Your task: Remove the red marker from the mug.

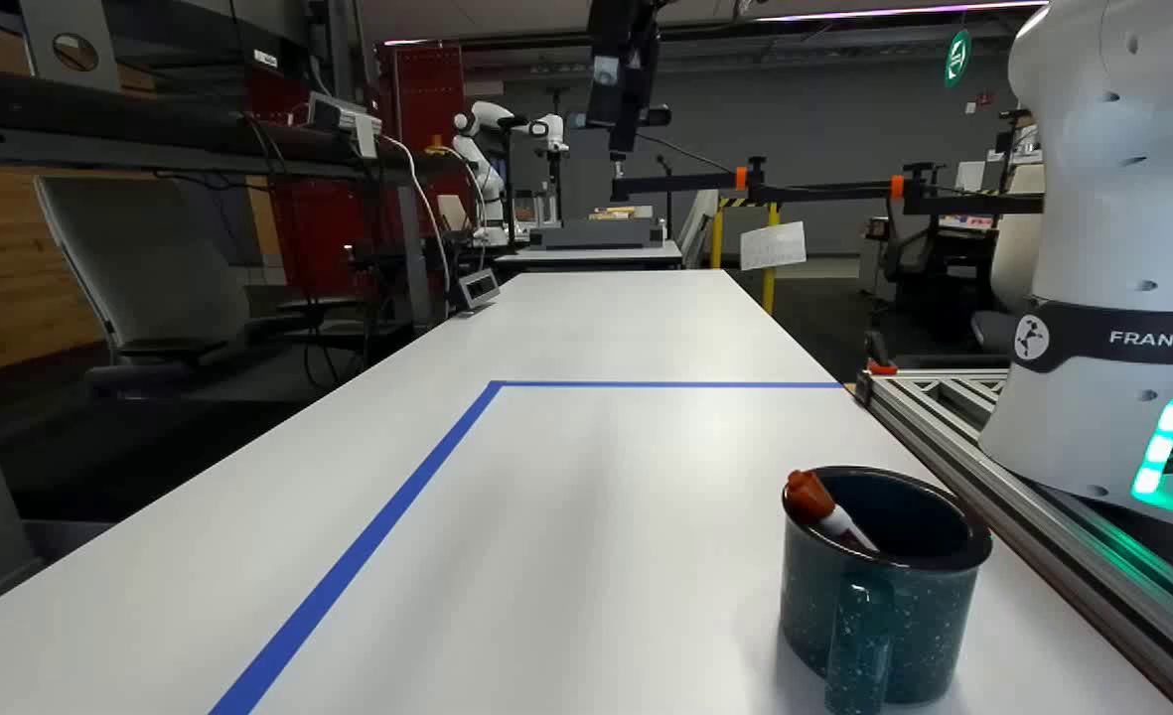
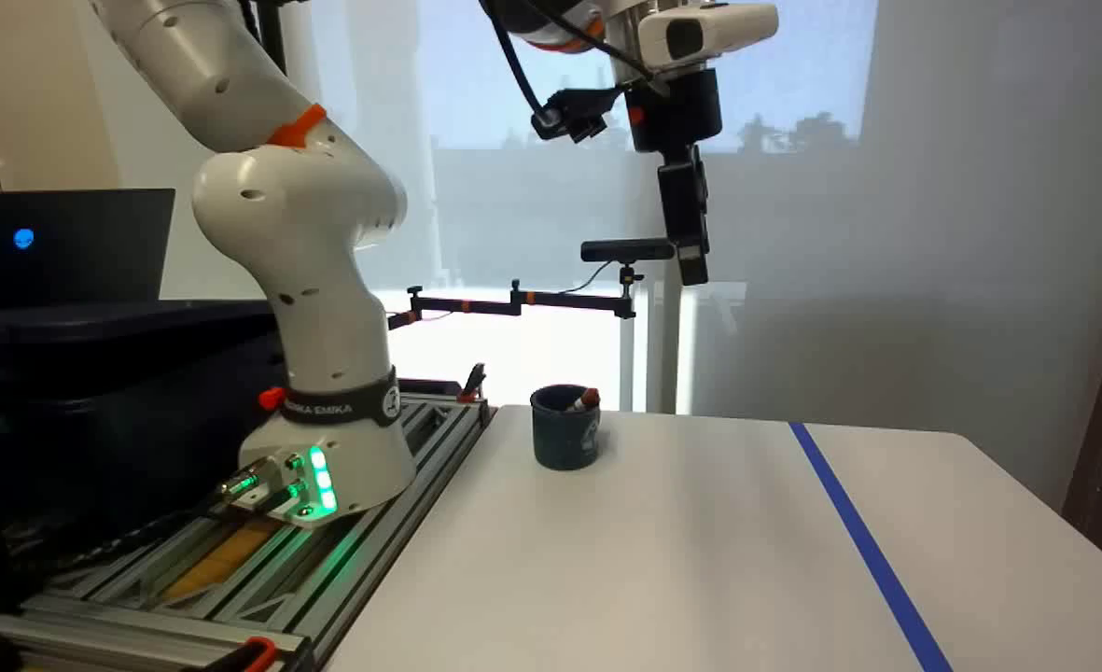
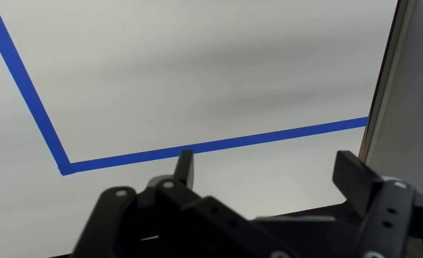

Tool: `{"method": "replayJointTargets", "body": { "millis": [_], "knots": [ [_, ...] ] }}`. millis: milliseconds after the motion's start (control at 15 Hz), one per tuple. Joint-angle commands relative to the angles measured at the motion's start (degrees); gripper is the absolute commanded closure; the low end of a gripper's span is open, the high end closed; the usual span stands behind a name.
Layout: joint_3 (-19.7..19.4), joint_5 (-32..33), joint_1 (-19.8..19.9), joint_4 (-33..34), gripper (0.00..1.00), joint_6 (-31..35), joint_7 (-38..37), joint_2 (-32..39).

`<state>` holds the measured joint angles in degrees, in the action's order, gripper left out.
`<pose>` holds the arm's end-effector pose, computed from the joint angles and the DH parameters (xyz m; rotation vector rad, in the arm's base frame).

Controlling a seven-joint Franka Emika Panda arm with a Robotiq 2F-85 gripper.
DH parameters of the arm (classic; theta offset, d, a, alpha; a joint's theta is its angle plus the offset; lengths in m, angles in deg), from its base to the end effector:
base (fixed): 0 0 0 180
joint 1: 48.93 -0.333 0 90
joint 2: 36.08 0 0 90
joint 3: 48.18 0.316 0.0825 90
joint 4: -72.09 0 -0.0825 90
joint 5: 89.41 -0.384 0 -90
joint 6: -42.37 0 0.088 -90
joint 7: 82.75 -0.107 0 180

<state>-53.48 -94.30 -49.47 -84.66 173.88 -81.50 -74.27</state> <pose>0.3552 -0.0266 0.4360 -3.0014 0.1463 -0.3438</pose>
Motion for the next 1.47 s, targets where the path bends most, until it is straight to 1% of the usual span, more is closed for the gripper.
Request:
{"method": "replayJointTargets", "body": {
  "millis": [0, 400, 600, 733, 933, 1067, 1200, 1400],
  "knots": [
    [0.5, -0.4, 0.6, 0.1, 0.00, -0.2, 0.4, 0.0],
    [0.5, -0.4, 0.6, 0.2, 0.00, -0.2, 0.4, 0.0],
    [5.4, 2.3, 3.0, 0.0, 0.00, -3.3, -7.3, 2.1],
    [9.0, 4.3, 4.3, -0.5, 0.00, -6.3, -13.1, 3.2],
    [12.0, 5.1, 4.1, -0.1, 0.00, -12.7, -18.9, 5.1],
    [12.9, 4.5, 3.5, 0.3, 0.00, -16.6, -21.5, 6.7],
    [13.0, 3.6, 3.0, 0.5, 0.00, -20.2, -22.8, 7.9],
    [11.5, 0.4, 1.8, 1.3, 0.00, -25.5, -21.6, 10.0]
  ]
}}
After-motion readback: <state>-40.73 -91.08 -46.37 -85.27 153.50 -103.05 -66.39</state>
